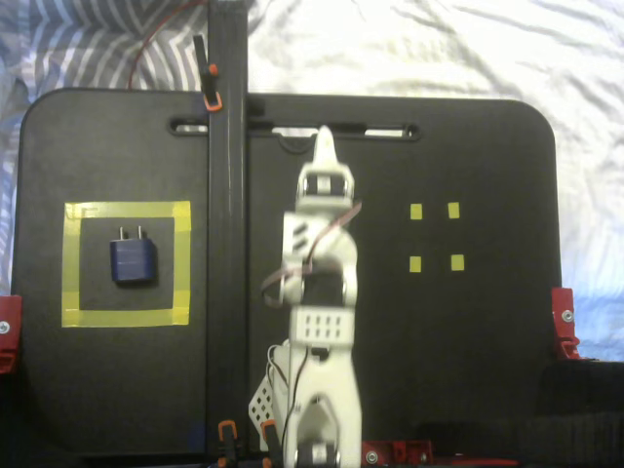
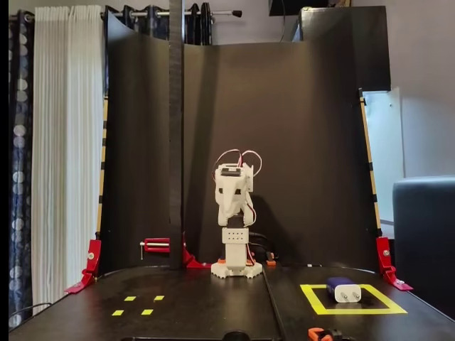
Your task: Grasp a block and put it in the designated area.
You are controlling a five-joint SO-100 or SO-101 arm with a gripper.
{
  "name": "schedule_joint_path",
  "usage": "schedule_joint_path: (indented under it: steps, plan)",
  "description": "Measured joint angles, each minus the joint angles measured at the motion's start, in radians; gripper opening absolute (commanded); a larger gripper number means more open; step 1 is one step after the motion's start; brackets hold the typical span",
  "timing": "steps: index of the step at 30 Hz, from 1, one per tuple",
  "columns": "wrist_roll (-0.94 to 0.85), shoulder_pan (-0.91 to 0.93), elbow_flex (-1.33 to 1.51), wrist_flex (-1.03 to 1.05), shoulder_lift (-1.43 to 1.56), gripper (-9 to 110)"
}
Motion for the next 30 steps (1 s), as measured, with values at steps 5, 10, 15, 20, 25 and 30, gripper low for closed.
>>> schedule_joint_path:
  steps: [5, 10, 15, 20, 25, 30]
  plan:
    - [0.002, -0.008, 0.178, -0.002, 0.216, 0]
    - [0.002, -0.015, 0.33, -0.006, 0.383, 0]
    - [0.0, -0.015, 0.448, -0.071, 0.454, 0]
    - [-0.015, -0.015, 0.492, -0.072, 0.5, 0]
    - [-0.017, -0.034, 0.492, -0.003, 0.514, 0]
    - [-0.017, -0.041, 0.492, 0.106, 0.571, 0]
